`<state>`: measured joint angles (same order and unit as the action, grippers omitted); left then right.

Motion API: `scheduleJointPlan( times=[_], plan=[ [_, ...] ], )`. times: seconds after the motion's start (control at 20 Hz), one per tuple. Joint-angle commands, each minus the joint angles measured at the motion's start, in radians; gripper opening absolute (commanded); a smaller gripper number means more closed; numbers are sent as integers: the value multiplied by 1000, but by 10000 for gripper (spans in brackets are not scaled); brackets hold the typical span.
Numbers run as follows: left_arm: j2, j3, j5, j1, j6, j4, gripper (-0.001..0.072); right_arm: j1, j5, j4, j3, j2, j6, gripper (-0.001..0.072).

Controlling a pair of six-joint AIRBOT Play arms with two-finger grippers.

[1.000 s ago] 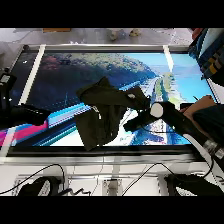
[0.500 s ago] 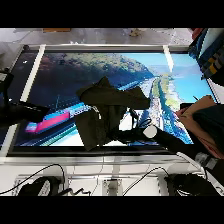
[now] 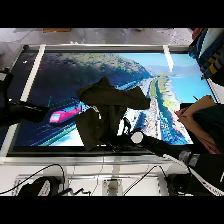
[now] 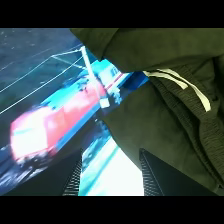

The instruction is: Fold the clothes and pants, and hang the long-sleeved shirts on hangers.

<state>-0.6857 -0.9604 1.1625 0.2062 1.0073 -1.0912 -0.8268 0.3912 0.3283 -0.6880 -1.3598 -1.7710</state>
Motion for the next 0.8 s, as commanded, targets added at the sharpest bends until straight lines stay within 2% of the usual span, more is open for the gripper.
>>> scheduleJointPlan(
  times=[0.0,0.15,0.2,0.25,0.35,0.45,0.5,0.55,0.6,0.75],
  plan=[
    [-1,1,0,1,0,0,417,-29,-69,-96,-8,-34,-98,433],
    [-1,1,0,1,0,0,417,-29,-35,-167,-8,-37,-98,251],
    [-1,1,0,1,0,0,417,-29,-21,-185,-10,-35,-98,108],
    [-1,1,0,1,0,0,417,-26,-11,-180,-19,-31,-93,38],
    [-1,1,-28,1,0,3,416,-12,-11,-153,-54,-15,-84,38],
    [-2,1,-64,1,4,3,400,28,-9,-111,-107,6,8,38],
    [-5,1,-66,1,4,2,311,61,-8,-74,-137,20,72,38],
    [-11,1,-63,1,4,-1,166,97,-2,-27,-164,37,119,38],
    [-19,3,-58,1,4,-1,67,142,11,33,-191,60,145,38],
    [-23,89,-60,1,63,0,35,296,77,232,-256,137,146,38]
  ],
)
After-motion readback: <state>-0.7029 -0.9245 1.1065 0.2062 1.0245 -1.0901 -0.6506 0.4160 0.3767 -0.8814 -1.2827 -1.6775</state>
